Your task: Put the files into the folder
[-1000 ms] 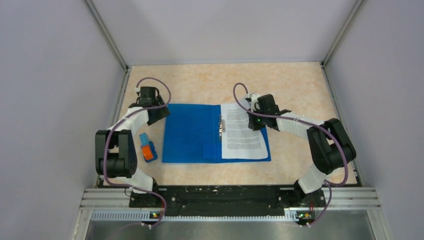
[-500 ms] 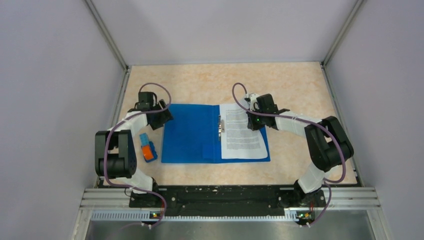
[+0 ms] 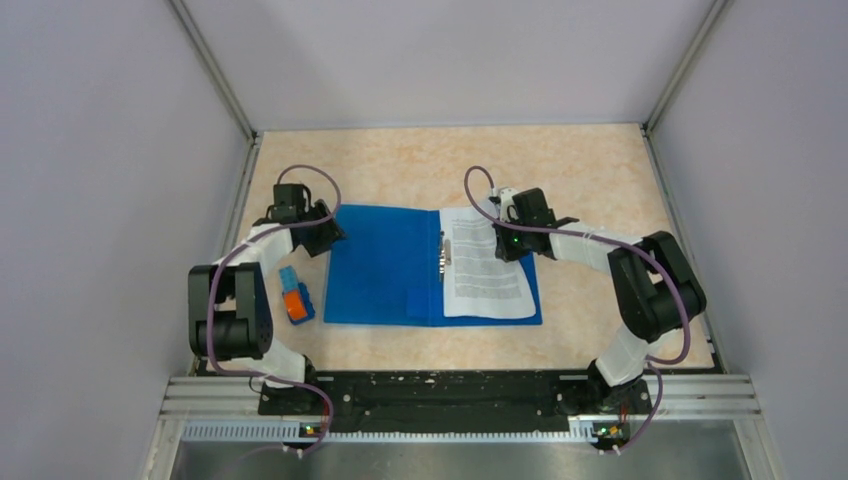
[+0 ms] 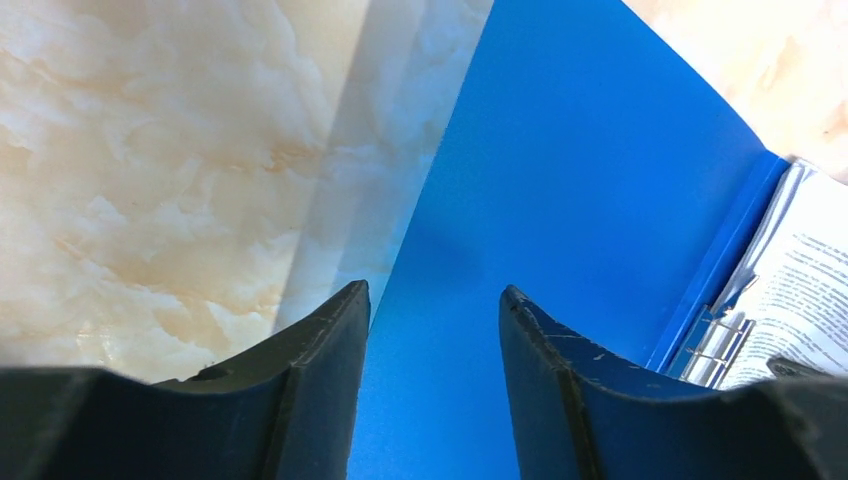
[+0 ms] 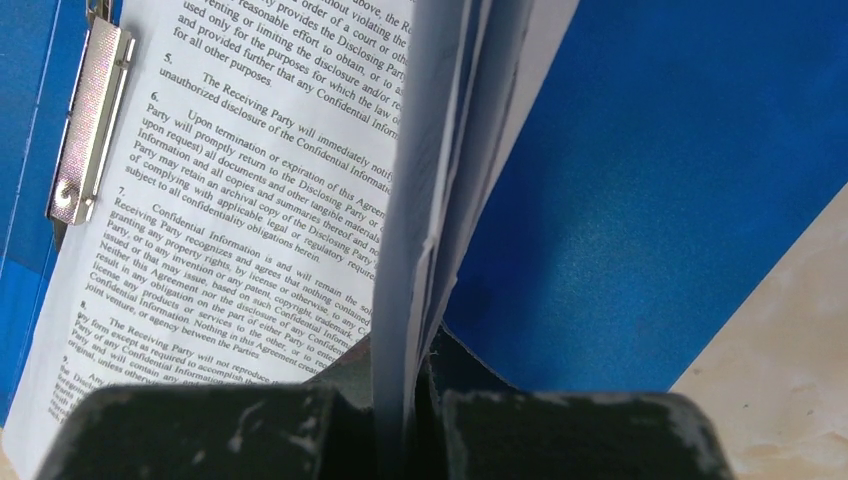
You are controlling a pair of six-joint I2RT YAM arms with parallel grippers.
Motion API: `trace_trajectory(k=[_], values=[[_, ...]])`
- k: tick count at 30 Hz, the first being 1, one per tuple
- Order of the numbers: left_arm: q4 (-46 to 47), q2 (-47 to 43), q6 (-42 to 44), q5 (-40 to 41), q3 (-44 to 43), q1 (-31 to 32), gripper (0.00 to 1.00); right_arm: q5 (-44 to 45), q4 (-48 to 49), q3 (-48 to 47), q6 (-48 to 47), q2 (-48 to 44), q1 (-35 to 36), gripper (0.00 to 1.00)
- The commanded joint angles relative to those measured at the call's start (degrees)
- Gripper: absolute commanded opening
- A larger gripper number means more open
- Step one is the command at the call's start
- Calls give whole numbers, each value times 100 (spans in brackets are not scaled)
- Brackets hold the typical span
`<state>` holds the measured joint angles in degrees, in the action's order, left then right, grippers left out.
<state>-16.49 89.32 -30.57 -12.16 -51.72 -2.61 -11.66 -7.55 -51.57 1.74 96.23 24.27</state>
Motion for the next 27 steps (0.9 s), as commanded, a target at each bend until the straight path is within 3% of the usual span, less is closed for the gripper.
trace_trajectory(k=[1,19,27], values=[[148,-352,-145,-404,80,18,53,-95,34,-304,107,71,85,0],[15,-979,-305,-963,92,16,32,77,1,-234,109,45,85,0],[2,-1273,-381,-1232,249,22,32,313,-37,-178,154,-58,83,0]])
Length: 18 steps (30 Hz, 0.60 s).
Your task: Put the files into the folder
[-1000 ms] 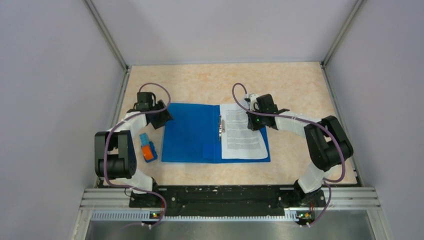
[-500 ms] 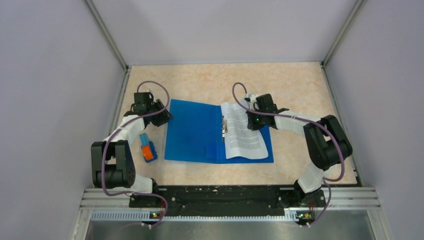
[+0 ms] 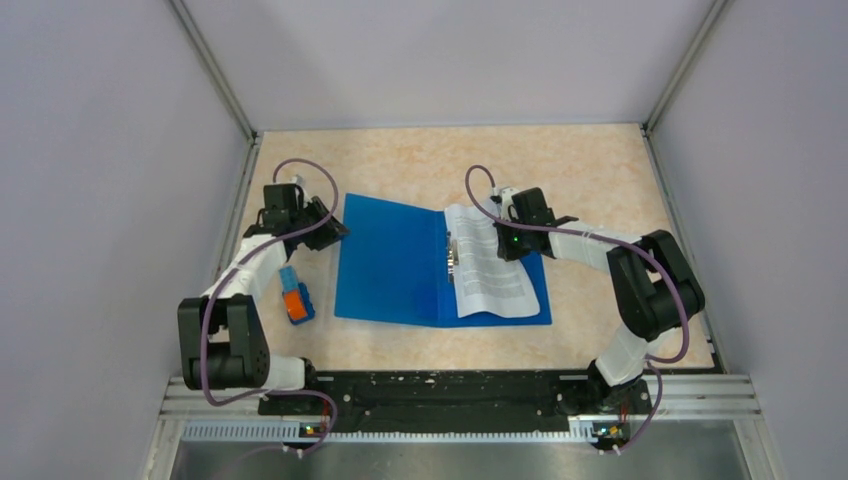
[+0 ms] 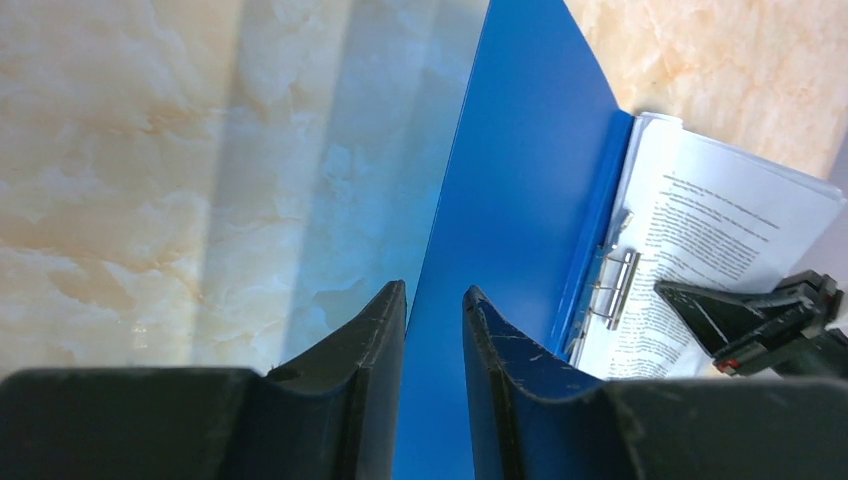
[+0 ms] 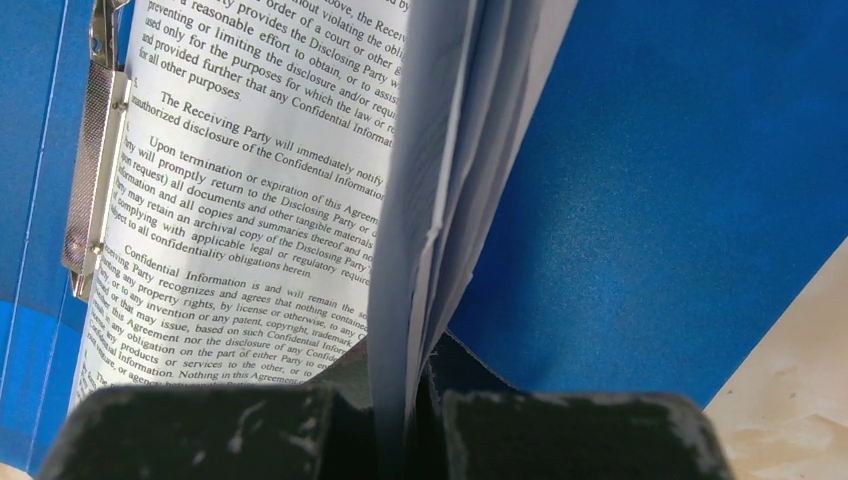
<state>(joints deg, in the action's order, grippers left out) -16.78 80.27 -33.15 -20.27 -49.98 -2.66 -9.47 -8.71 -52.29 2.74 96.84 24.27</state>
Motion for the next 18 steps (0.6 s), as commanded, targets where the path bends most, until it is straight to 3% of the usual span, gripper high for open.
trace_trajectory(k=[1,10,18], values=[[33,-405,-136,-467,91,20,33,100,80,-105,59,-131,78,0],[68,-630,-171,-918,225,16,45,174,45,-73,79,-200,83,0],[336,-772,-477,-1370,287,17,42,166,45,-56,95,-230,79,0]])
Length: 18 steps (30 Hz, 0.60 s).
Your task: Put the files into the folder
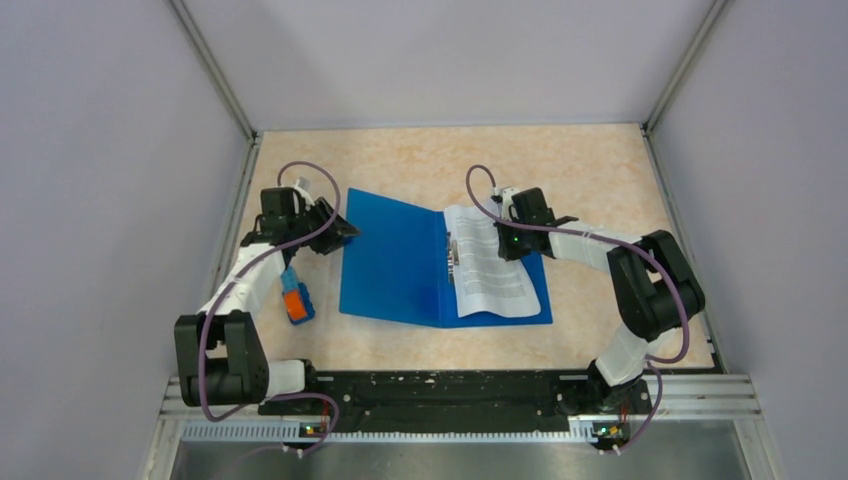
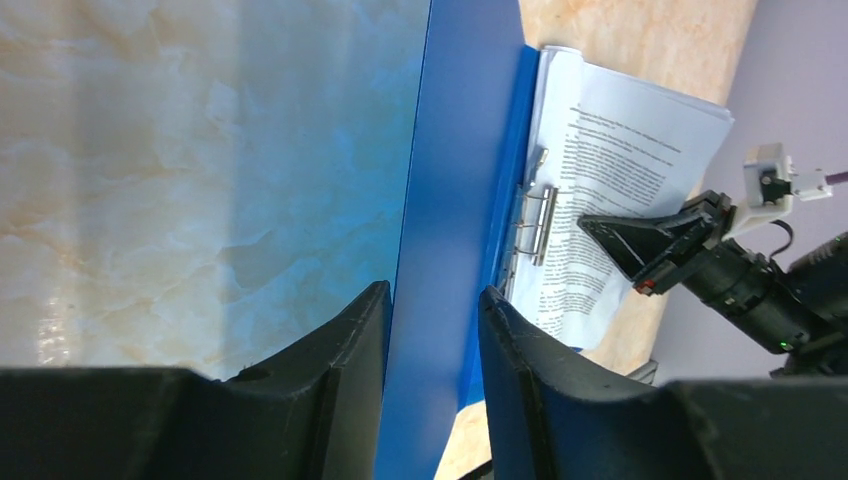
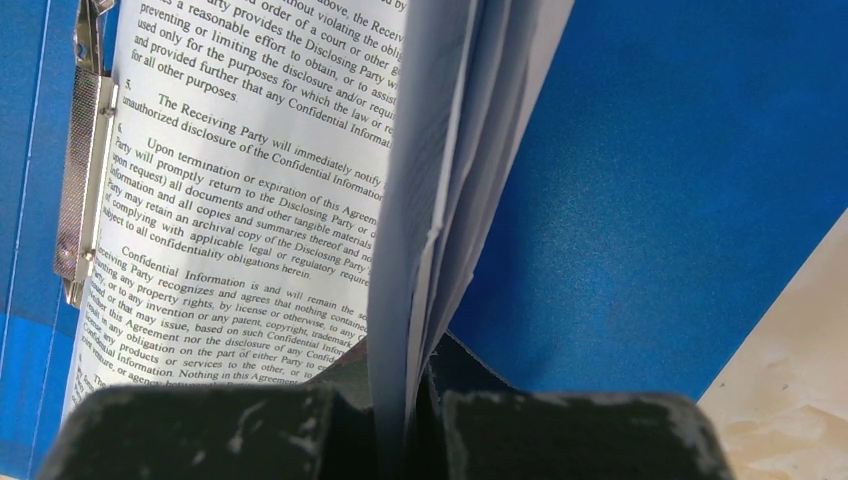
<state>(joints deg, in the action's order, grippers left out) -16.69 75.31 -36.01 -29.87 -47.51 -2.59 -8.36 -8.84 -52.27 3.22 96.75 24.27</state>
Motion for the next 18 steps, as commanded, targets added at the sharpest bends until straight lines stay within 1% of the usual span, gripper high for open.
trace_trajectory(k=[1,6,11,14,18], values=[[353,-294,-222,-460,45,19,42,52,58,-61,47,-218,86,0],[310,-367,-242,-486,42,18,38,66,65,-72,69,-223,81,0],[168,-387,-125,-322,98,21,29,136,11,-85,73,-281,78,0],[137,-385,-77,-281,173,22,21,199,-33,-97,69,-364,81,0],[87,-449,-18,-222,287,33,16,324,-91,-106,82,-447,78,0]])
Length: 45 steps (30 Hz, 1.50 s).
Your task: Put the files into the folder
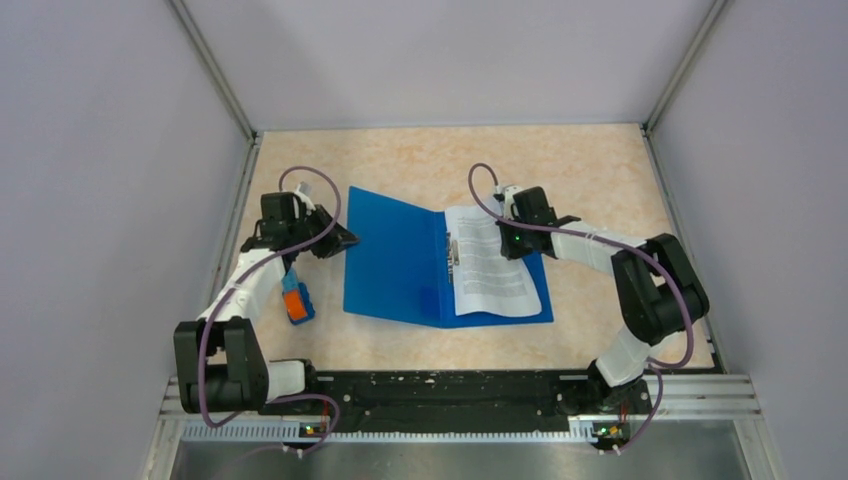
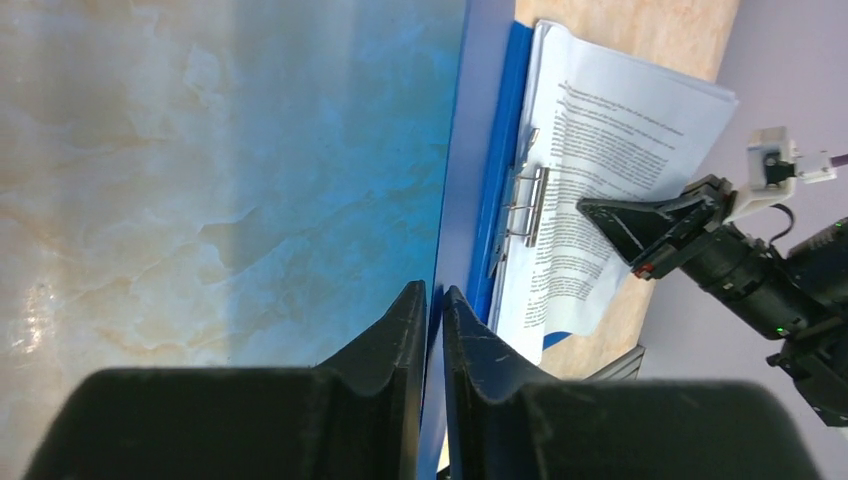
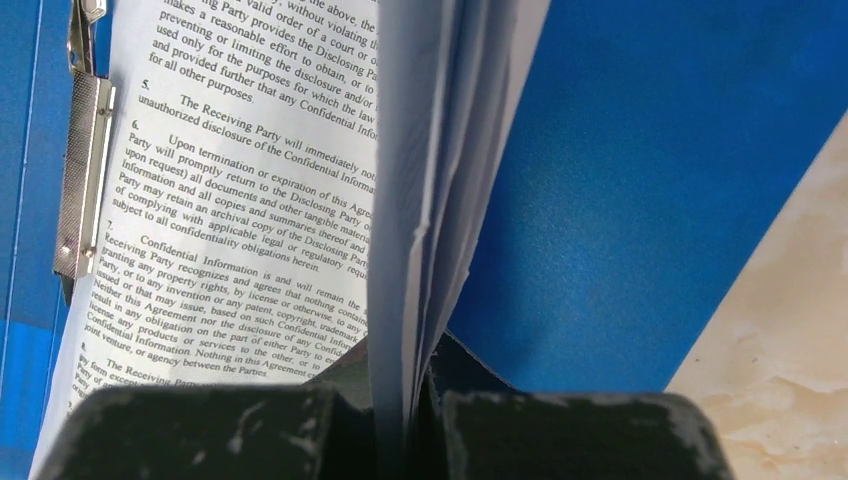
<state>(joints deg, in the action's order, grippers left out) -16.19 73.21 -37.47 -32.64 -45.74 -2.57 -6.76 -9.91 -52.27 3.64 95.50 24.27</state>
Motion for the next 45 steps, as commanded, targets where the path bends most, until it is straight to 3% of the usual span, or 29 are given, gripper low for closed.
trace_trajectory(k=[1,8,25,32,45], values=[[10,-272,145,100,119,32,15,188,-3,-103,37,-348,71,0],[-108,-483,222,348,166,55,0,221,-32,-18,79,-456,74,0],[-154,-458,431,386,163,125,0,-6,-104,-76,144,-415,73,0],[-240,-359,575,501,62,125,0,77,-210,-224,139,-317,69,14],[-293,65,788,553,-325,125,0,-219,-230,-364,-75,-89,78,11]])
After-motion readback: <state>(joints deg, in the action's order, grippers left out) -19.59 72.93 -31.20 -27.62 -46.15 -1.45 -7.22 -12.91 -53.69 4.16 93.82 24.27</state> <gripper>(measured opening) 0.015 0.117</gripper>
